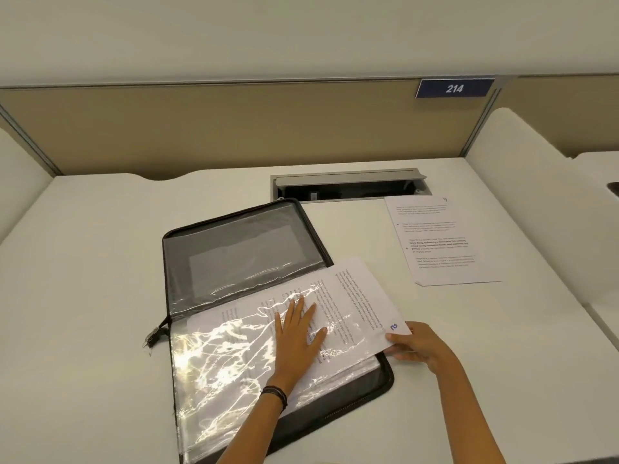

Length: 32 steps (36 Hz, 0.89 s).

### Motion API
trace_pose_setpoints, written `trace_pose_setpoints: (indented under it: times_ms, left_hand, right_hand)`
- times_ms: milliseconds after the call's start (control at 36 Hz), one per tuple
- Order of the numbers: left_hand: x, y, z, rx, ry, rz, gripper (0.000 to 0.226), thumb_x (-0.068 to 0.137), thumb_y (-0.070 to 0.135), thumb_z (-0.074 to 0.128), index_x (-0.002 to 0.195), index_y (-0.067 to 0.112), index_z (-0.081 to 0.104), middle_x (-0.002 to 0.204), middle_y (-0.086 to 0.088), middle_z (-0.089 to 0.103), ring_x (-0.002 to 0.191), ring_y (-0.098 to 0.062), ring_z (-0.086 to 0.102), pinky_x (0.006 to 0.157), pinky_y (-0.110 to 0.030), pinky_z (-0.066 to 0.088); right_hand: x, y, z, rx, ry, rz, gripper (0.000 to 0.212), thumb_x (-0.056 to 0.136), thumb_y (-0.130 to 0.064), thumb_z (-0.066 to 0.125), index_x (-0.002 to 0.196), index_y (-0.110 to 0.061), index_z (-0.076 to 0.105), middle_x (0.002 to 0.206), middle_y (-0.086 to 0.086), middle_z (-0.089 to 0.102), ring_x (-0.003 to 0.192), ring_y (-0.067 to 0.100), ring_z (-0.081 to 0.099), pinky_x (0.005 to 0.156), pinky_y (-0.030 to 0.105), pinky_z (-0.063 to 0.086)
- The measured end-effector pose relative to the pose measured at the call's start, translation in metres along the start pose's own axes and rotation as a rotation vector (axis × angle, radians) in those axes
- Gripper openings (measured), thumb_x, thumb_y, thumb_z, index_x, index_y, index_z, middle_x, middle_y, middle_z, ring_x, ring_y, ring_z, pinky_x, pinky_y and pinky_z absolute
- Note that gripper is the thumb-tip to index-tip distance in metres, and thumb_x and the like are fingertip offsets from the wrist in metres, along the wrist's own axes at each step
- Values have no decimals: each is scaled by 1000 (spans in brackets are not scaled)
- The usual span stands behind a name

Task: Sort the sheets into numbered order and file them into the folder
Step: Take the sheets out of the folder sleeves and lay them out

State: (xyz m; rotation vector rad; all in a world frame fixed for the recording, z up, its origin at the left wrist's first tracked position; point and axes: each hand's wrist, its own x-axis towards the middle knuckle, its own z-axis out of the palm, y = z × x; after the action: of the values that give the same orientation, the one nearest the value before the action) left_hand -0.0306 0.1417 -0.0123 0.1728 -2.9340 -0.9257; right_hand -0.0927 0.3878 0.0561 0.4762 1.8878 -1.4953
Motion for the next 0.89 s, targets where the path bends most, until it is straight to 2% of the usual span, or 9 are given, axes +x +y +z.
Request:
trace_pose_setpoints:
  times_ms: [167,250,333,444,583,667,778,833,889]
  left_hand:
    - [6,2,-2,-12,5,1,88,80,80,4,146,29,32,153,14,-1,142,-5,-12,110,-29,-26]
    - [5,5,-4,-25,-4,3,82,81,76,12,146,29,30,155,11,-2,143,-7,-13,109,-28,-28]
    - [5,5,-4,-34,-5,-2,76,82,67,16,146,29,29,155,9,-1,143,-8,-13,110,-30,-27]
    - [6,4,-1,-32,-3,-8,76,82,66,18,146,28,30,154,9,0,143,-10,-11,111,-34,-25]
    - [10,6,2,-34,9,-34,76,82,67,18,145,29,33,154,10,1,143,-9,-10,110,-34,-28]
    - [13,10,0,-41,3,-50,78,80,70,15,145,30,31,153,10,-2,142,-8,-13,106,-31,-33]
    - [22,16,-4,-31,-6,-49,80,80,69,15,147,27,28,152,9,-4,141,-8,-13,104,-27,-33]
    - [28,20,-6,-65,-20,-42,71,86,61,26,147,26,27,151,10,-4,142,-9,-11,108,-28,-28]
    - [36,25,-7,-80,-54,-11,64,90,52,33,148,24,24,151,9,-5,143,-9,-9,111,-30,-23]
  right_hand:
    - [4,-4,-6,156,247,-90,26,83,3,66,108,2,61,86,10,65,70,22,63,46,23,54]
    - [8,-4,-15,311,419,-153,28,85,4,63,113,4,59,98,16,64,79,27,62,46,22,55]
    - [9,-4,-20,416,491,-217,23,89,1,60,111,0,59,107,17,64,86,28,62,51,22,56]
    - [7,-7,-12,432,371,-216,28,91,-2,58,118,-9,54,105,12,62,80,24,63,49,25,56]
    - [8,-1,9,280,133,-101,34,85,6,62,118,-2,54,94,11,66,78,28,66,49,33,57]
    - [11,2,11,268,116,-128,35,85,9,61,118,-2,54,95,10,66,80,28,66,53,33,58]
    - [15,-3,-6,239,306,-275,32,89,3,59,120,-6,55,105,12,64,87,27,63,60,34,58]
    - [15,-8,-19,244,431,-362,29,91,0,56,119,-6,57,104,12,64,90,28,62,70,40,56]
    - [14,-14,-32,247,591,-421,18,92,-5,56,110,-3,61,99,14,65,89,28,61,77,45,55]
